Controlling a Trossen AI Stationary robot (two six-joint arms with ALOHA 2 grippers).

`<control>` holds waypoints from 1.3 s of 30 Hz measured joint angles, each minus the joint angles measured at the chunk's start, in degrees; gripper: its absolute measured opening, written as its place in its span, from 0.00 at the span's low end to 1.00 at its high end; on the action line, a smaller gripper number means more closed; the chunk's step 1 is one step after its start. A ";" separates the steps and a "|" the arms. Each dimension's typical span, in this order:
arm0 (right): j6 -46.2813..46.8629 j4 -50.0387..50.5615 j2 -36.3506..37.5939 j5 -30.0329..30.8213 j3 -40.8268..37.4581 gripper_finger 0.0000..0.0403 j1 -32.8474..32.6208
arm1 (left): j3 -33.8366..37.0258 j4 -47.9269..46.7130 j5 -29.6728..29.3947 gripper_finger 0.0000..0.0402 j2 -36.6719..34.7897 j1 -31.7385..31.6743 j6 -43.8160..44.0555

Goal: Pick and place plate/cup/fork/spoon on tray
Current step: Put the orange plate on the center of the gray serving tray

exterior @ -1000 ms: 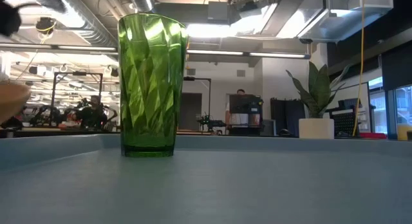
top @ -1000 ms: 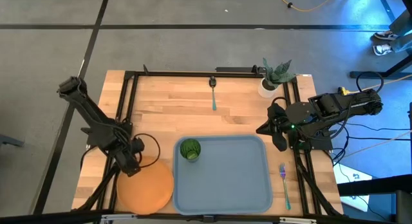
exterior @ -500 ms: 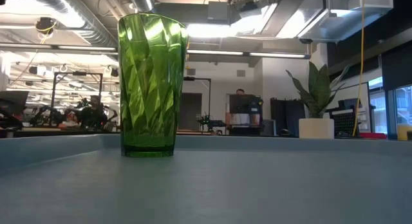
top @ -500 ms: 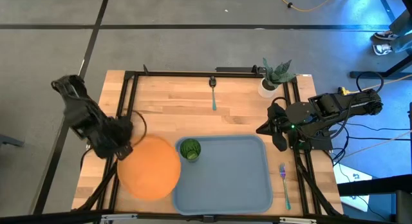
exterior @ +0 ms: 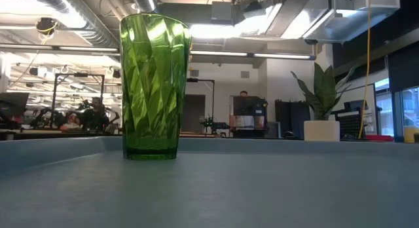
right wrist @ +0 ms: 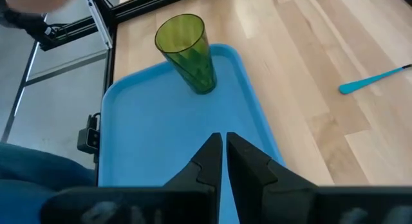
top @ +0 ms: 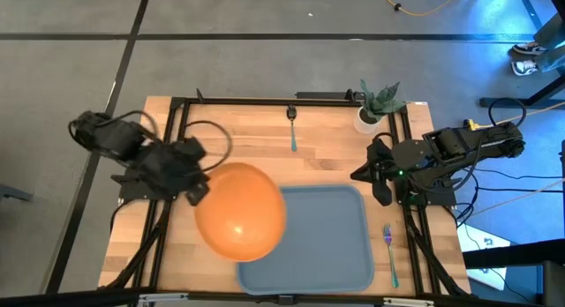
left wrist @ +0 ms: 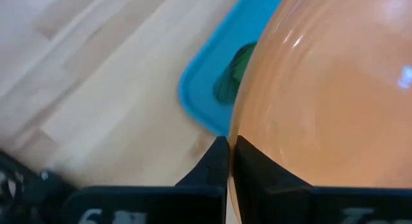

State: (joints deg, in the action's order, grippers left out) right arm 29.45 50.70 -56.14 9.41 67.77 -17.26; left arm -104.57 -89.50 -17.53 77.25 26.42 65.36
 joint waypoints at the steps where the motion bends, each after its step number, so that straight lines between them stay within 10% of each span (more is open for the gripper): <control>1: -0.02 0.00 0.00 0.00 0.00 0.07 0.00 | -1.99 0.44 0.66 0.00 1.87 -1.36 -2.45; 15: 0.00 5.36 2.32 0.33 0.00 0.07 0.00 | -25.22 7.53 8.12 0.00 23.83 -12.41 -28.22; 25: 0.17 7.48 9.72 12.42 0.00 0.07 0.00 | -26.02 15.03 13.42 0.00 34.01 -15.16 -36.70; 39: -1.53 7.72 10.14 14.14 0.00 0.07 0.00 | -26.02 22.01 15.31 0.00 46.91 -18.25 -45.94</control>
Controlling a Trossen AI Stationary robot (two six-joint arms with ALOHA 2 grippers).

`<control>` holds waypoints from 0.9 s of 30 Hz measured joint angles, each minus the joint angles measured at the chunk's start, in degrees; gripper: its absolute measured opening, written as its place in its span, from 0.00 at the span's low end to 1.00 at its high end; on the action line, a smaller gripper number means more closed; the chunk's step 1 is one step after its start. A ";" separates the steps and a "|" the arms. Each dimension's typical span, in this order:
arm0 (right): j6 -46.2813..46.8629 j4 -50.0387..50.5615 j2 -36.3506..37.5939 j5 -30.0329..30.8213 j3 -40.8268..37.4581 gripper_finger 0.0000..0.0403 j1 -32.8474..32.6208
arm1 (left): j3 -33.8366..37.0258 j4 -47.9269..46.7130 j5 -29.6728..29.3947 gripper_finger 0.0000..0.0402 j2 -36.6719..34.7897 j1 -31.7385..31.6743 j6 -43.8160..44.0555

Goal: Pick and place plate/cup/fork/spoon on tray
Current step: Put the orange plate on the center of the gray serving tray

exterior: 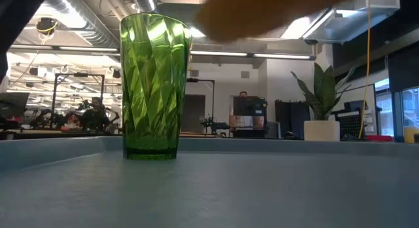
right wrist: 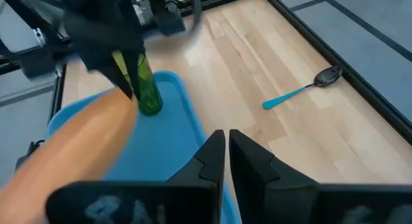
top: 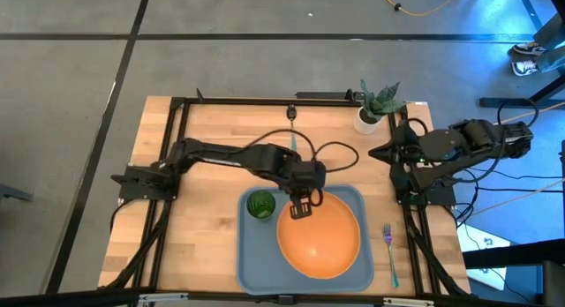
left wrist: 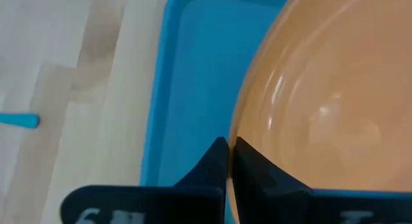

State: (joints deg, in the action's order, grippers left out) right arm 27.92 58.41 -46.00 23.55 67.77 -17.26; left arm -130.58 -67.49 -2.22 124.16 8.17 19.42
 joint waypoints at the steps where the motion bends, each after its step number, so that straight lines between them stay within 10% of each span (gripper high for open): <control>1: 0.00 0.00 -0.02 -0.04 0.00 0.07 0.00 | 0.00 0.06 0.03 0.00 0.88 -0.07 -0.46; 27: 0.07 -0.04 0.00 -0.11 0.00 0.07 0.00 | 0.01 -0.48 3.41 0.00 14.42 -0.01 -11.20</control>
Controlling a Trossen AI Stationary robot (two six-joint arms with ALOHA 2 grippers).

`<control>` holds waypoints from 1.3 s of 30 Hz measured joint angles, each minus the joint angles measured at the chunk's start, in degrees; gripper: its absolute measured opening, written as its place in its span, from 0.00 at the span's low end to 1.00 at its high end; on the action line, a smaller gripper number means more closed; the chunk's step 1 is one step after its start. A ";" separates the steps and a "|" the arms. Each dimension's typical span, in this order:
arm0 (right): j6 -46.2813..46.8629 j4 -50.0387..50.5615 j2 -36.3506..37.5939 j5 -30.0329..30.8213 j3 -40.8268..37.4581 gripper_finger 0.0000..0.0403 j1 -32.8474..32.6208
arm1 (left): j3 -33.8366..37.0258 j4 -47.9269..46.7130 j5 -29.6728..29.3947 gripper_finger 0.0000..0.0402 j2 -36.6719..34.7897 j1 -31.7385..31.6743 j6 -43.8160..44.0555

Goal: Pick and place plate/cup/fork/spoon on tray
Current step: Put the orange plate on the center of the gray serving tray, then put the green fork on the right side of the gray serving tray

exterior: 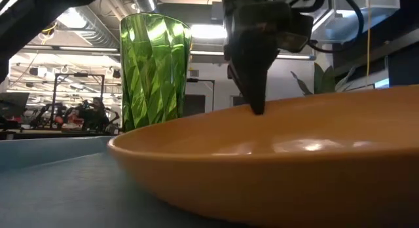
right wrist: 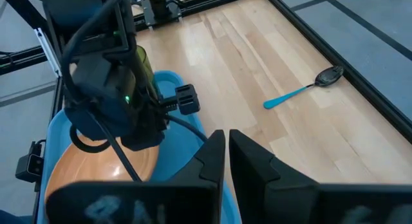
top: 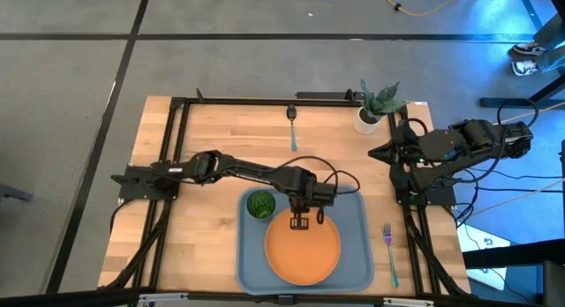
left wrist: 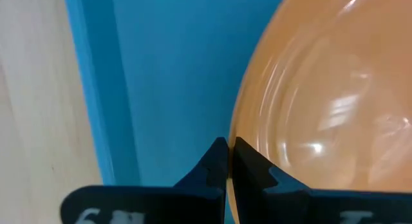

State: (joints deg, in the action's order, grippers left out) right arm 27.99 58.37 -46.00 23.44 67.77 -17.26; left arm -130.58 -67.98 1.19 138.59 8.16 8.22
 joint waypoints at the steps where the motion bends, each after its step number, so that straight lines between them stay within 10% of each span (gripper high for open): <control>1: 0.00 -0.01 0.00 0.00 0.00 0.07 0.00 | -0.01 0.15 -0.24 0.00 -0.01 -0.03 -0.25; 20: -1.34 -0.31 0.00 0.94 0.00 0.07 -0.02 | -4.34 0.71 -3.99 0.12 -0.26 -0.47 -2.56; 39: -4.31 1.18 -3.00 -7.41 -0.69 0.06 -0.07 | -4.22 -9.64 -15.48 0.03 -27.23 -2.16 5.27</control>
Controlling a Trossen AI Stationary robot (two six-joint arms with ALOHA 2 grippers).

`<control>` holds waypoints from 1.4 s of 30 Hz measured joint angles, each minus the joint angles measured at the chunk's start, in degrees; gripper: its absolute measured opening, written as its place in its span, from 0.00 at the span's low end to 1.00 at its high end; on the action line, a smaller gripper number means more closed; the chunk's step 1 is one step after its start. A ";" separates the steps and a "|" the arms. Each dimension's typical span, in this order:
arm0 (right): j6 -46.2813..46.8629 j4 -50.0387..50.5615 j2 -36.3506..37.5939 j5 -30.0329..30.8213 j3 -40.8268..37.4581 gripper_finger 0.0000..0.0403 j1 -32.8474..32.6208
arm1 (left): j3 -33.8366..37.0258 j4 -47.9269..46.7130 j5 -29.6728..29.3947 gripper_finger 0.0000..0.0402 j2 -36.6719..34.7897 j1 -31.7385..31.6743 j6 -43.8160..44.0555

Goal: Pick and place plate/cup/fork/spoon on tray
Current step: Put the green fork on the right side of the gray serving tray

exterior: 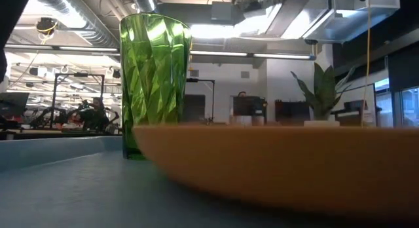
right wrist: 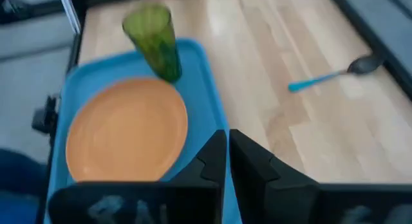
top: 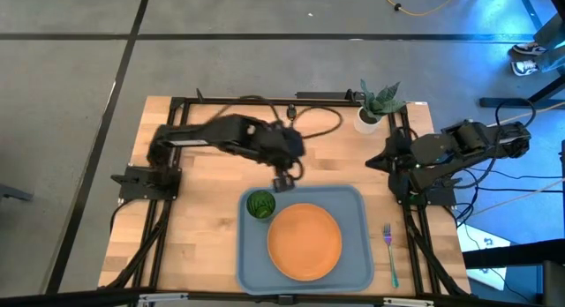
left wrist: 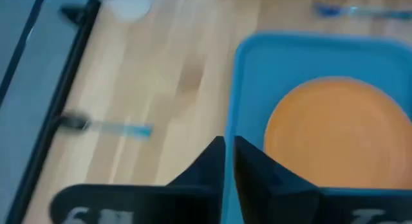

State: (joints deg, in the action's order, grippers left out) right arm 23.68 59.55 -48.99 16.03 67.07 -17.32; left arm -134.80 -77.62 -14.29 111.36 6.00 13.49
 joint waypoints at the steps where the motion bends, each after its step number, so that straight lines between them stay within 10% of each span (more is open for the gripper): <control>1: 0.09 0.25 -0.70 -0.86 -0.20 0.04 0.02 | 0.00 -2.19 -0.74 0.02 -0.99 0.29 1.45; 12: 13.83 10.70 -9.55 -13.83 -1.01 0.01 -0.17 | 3.51 -12.54 14.40 0.00 -3.64 6.85 11.41; 24: 19.80 17.20 -17.43 -30.41 -1.01 0.01 -0.20 | 22.60 -12.40 29.37 0.00 -3.42 18.05 19.24; 36: 20.75 17.83 -23.54 -38.06 -7.54 0.01 -1.59 | 34.99 -9.71 30.65 0.00 -3.40 25.61 27.72; 42: 35.63 7.25 -20.70 -41.55 -16.36 0.01 -8.25 | 34.99 -9.69 29.46 0.00 -3.40 26.79 29.39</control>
State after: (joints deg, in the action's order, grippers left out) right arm 59.32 66.80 -69.70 -25.52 50.71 -25.58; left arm -99.81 -87.31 15.17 107.96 32.80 42.88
